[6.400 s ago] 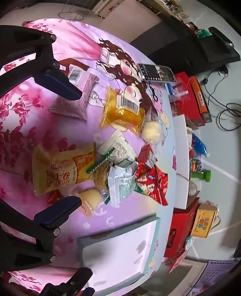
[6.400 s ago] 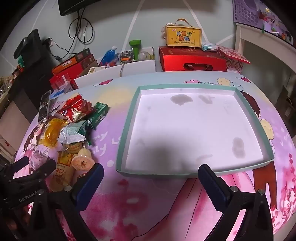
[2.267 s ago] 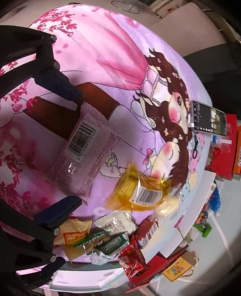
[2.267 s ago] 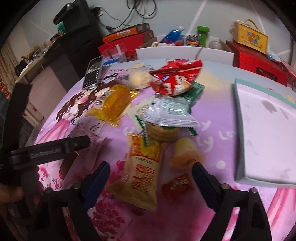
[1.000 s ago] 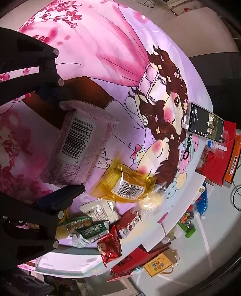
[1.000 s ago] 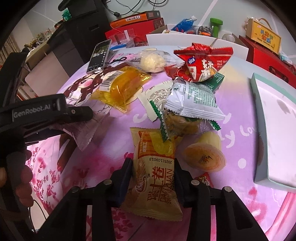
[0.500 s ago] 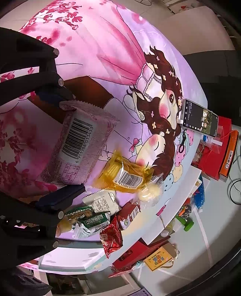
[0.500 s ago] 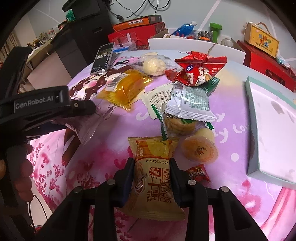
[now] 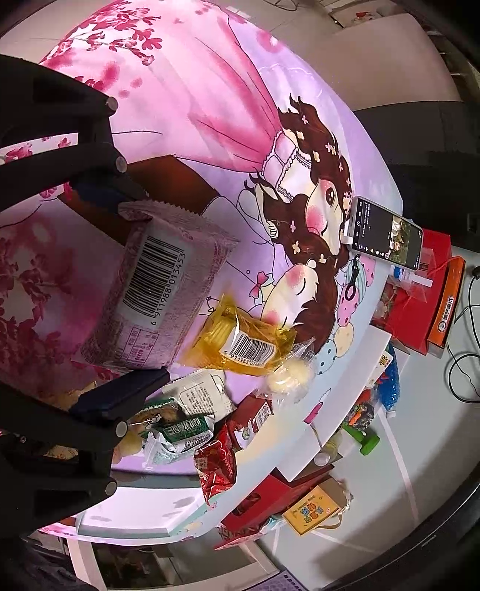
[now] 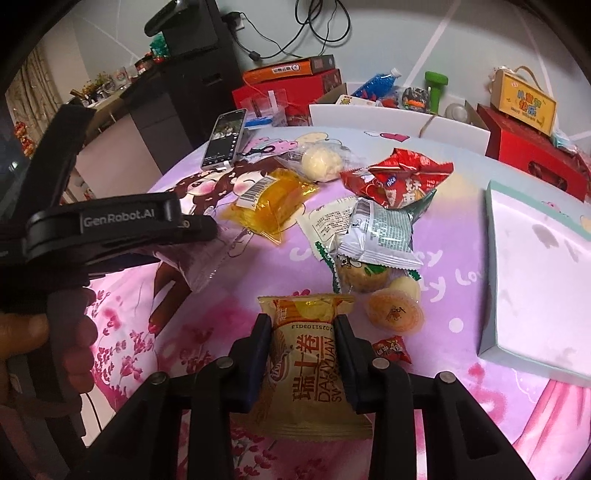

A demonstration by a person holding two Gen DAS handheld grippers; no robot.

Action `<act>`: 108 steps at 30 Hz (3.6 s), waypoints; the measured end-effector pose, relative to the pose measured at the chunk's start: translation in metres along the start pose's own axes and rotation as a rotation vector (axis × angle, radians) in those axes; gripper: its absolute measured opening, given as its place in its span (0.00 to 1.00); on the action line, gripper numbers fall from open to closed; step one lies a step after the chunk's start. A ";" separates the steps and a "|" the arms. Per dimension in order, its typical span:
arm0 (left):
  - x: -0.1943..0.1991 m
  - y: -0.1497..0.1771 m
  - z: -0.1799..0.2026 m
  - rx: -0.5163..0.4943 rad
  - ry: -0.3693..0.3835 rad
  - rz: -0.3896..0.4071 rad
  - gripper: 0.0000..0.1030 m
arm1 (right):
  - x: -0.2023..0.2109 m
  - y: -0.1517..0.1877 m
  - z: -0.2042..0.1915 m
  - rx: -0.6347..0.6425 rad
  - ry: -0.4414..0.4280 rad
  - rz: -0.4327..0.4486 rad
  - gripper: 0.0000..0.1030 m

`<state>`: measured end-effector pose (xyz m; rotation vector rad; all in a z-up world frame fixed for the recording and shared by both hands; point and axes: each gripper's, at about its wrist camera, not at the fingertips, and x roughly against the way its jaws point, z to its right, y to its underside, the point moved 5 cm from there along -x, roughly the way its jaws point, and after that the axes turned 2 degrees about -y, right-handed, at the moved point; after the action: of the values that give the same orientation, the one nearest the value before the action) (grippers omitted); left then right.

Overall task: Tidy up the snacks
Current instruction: 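Carry both snacks into the white tray and open both tools, then move both open tools from the tray back to the snack pile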

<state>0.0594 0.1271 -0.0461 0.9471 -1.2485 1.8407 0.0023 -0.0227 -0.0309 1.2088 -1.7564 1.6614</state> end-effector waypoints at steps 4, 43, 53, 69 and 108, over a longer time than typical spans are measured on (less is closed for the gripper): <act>0.002 0.000 0.001 -0.007 0.000 0.007 0.77 | 0.006 -0.003 0.000 -0.002 -0.004 0.022 0.36; -0.010 -0.002 0.271 -0.456 0.299 -0.040 0.77 | 0.086 -0.053 0.267 -0.496 0.379 0.204 0.36; -0.078 0.015 0.353 -0.567 0.336 -0.128 0.77 | 0.073 -0.032 0.336 -0.598 0.464 0.203 0.36; -0.112 0.018 0.377 -0.589 0.272 -0.145 0.80 | 0.081 -0.022 0.359 -0.651 0.517 0.214 0.37; -0.059 0.002 0.337 -0.543 0.184 0.008 0.96 | 0.096 -0.024 0.328 -0.516 0.529 0.138 1.00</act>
<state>0.1467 -0.2016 -0.0091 0.4643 -1.5216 1.4354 0.0530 -0.3605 -0.0018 0.3824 -1.7774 1.3084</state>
